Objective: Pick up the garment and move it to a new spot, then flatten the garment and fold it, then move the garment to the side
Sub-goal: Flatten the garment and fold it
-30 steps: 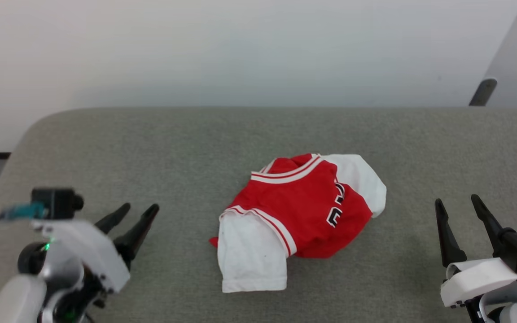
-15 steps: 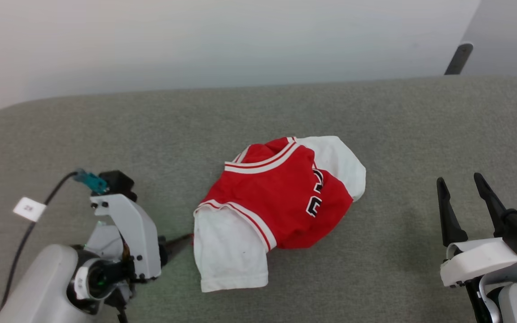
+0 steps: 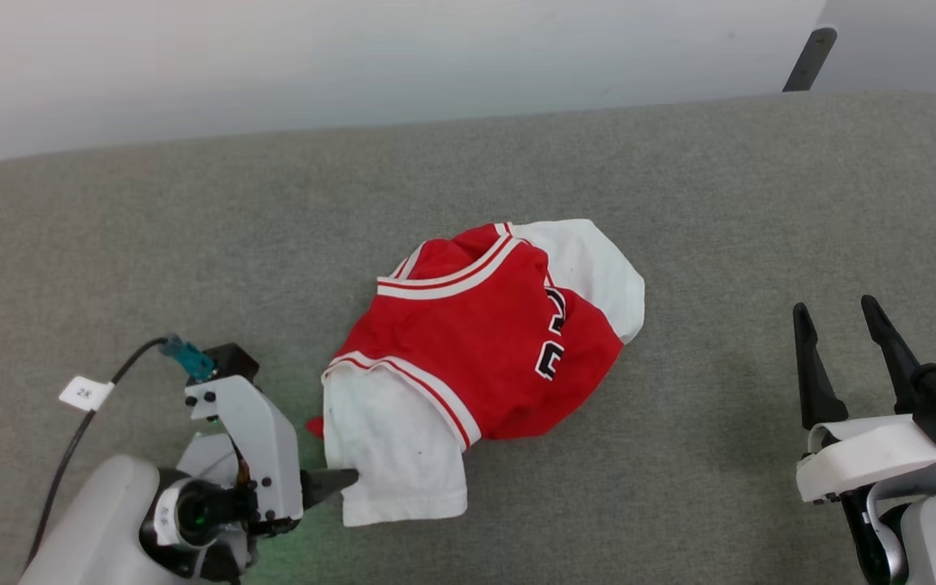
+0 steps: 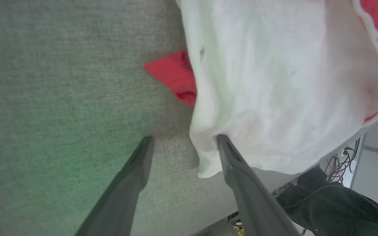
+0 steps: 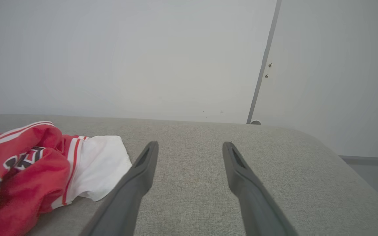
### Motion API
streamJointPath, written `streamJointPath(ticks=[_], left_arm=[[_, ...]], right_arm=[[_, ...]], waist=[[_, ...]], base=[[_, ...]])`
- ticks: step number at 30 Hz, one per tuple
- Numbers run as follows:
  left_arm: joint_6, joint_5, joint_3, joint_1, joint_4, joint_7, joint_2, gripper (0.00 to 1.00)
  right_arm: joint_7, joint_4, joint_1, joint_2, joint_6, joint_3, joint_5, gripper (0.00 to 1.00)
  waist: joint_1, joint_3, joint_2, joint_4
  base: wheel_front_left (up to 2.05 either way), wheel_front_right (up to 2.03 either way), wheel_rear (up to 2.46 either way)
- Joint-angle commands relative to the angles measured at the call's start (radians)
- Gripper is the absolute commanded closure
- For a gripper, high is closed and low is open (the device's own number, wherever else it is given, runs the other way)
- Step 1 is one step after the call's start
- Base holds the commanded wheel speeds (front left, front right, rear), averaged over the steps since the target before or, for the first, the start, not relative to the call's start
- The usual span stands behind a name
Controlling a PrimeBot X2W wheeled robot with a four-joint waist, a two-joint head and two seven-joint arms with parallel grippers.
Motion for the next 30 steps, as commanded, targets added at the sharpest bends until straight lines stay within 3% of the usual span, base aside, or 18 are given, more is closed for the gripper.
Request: streamJointPath(ticks=[1,8,9,13,21,30], left_arm=[[-0.006,0.001,0.000,-0.007,0.007,-0.005,0.000,0.00],[-0.029,-0.005,-0.015,-0.028,0.120,-0.017,-0.031,0.00],[-0.047,-0.016,-0.021,-0.032,0.152,-0.011,-0.045,1.00],[-0.093,-0.010,-0.038,-0.050,0.178,-0.019,-0.048,1.00],[-0.111,-0.001,-0.012,-0.090,0.166,-0.036,-0.003,1.00],[-0.108,0.041,0.019,-0.098,0.081,-0.017,0.139,1.00]], right_arm=[[-0.007,0.001,-0.011,0.003,0.000,-0.002,0.006,0.00],[-0.010,0.009,-0.027,0.008,0.000,0.001,0.000,0.00],[-0.012,0.011,-0.034,0.009,0.000,0.003,-0.004,0.00],[-0.013,0.014,-0.035,0.005,0.000,0.001,-0.008,0.00],[-0.015,0.020,-0.025,-0.002,0.000,-0.007,-0.012,0.00],[-0.009,0.025,0.003,-0.012,0.000,-0.004,-0.012,0.00]], waist=[[0.0000,0.008,-0.0001,-0.002],[0.0000,0.024,-0.0001,0.002],[0.0000,0.026,-0.0001,0.004],[0.0000,0.025,-0.0001,0.012],[0.0000,0.003,-0.0001,0.030],[0.0000,-0.032,-0.0001,0.058]], base=[[0.00,0.00,0.00],[0.00,0.00,0.00],[0.00,0.00,0.00],[0.00,0.00,0.00],[0.00,0.00,0.00],[0.00,0.00,0.00]])
